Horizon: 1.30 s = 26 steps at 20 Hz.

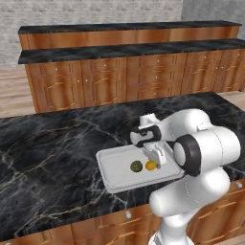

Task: Pick the mango and kiwi from the fridge and place them inside the tupperware on the counter.

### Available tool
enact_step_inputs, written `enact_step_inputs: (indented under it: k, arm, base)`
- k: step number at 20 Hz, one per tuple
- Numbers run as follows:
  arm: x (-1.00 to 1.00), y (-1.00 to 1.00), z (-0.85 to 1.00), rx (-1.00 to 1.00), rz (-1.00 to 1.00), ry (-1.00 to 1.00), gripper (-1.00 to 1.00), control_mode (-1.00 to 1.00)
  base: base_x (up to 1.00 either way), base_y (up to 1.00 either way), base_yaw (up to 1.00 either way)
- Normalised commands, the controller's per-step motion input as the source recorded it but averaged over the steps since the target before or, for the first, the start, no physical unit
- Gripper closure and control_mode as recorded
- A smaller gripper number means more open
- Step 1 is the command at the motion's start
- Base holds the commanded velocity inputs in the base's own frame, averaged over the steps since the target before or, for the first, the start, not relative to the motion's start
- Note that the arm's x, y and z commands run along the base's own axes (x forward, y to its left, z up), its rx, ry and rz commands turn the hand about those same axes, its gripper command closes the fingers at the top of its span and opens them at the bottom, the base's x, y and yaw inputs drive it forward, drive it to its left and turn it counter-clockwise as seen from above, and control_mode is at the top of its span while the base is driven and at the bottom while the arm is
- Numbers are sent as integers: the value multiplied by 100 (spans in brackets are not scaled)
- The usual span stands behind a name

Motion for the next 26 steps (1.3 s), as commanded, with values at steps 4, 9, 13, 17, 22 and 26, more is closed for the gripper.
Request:
enact_step_inputs:
  k: [4, 9, 13, 17, 22, 26]
  arm:
    - [-1, -2, -13, 0, 0, -13, -100, -100]
    - [-33, -5, 11, 0, -3, -28, -100, -100]
    - [-42, -14, 48, 0, -3, -30, -100, -100]
    - [-35, -10, 68, 0, -2, -19, -100, -100]
    - [-29, -2, 78, 0, -6, -9, -100, -100]
    - [-20, 0, 80, 0, -19, -4, -100, -100]
  base:
    - [0, 0, 0]
    - [0, 0, 0]
    - [0, 0, 0]
    - [0, 0, 0]
    - [0, 0, 0]
    - [0, 0, 0]
